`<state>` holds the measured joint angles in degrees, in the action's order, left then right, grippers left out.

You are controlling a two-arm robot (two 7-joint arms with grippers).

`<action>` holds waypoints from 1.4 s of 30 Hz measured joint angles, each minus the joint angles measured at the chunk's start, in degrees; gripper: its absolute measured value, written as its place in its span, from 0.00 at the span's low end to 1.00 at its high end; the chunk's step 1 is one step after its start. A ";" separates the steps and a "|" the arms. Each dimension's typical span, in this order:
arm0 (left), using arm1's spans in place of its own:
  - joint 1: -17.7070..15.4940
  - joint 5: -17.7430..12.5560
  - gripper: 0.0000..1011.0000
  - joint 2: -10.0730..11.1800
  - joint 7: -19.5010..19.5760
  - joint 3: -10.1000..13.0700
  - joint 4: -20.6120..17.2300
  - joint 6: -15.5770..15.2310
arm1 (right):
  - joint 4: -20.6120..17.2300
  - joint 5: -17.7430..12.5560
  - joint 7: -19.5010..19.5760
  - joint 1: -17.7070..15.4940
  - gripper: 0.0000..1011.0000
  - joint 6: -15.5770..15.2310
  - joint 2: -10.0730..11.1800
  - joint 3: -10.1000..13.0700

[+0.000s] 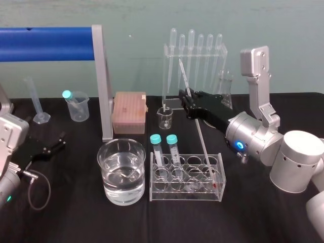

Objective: Hold the thermometer with one hand and immerse one end into the beaker, then reinsert it into the test tube rack.

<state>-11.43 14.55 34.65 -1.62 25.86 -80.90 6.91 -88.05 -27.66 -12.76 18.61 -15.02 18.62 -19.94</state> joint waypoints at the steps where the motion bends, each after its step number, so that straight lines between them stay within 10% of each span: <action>1: 0.00 0.00 1.00 0.00 0.00 0.01 0.00 0.00 | 0.00 0.00 0.00 0.00 0.18 0.00 0.00 0.00; 6: 0.00 0.00 1.00 0.00 0.00 0.00 0.00 0.00 | 0.00 0.00 0.01 0.00 0.05 0.01 0.00 0.01; 23: 0.00 0.00 1.00 0.00 0.00 0.00 0.00 0.00 | -0.02 0.69 0.00 -0.10 0.05 0.64 0.03 -0.04; 42: 0.00 0.00 1.00 0.00 0.00 0.00 0.00 0.00 | -3.62 -1.72 -5.48 -1.12 0.05 11.41 -0.86 4.19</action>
<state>-11.43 14.55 34.64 -1.62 25.86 -80.90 6.91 -91.67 -29.38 -18.24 17.49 -3.61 17.76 -15.74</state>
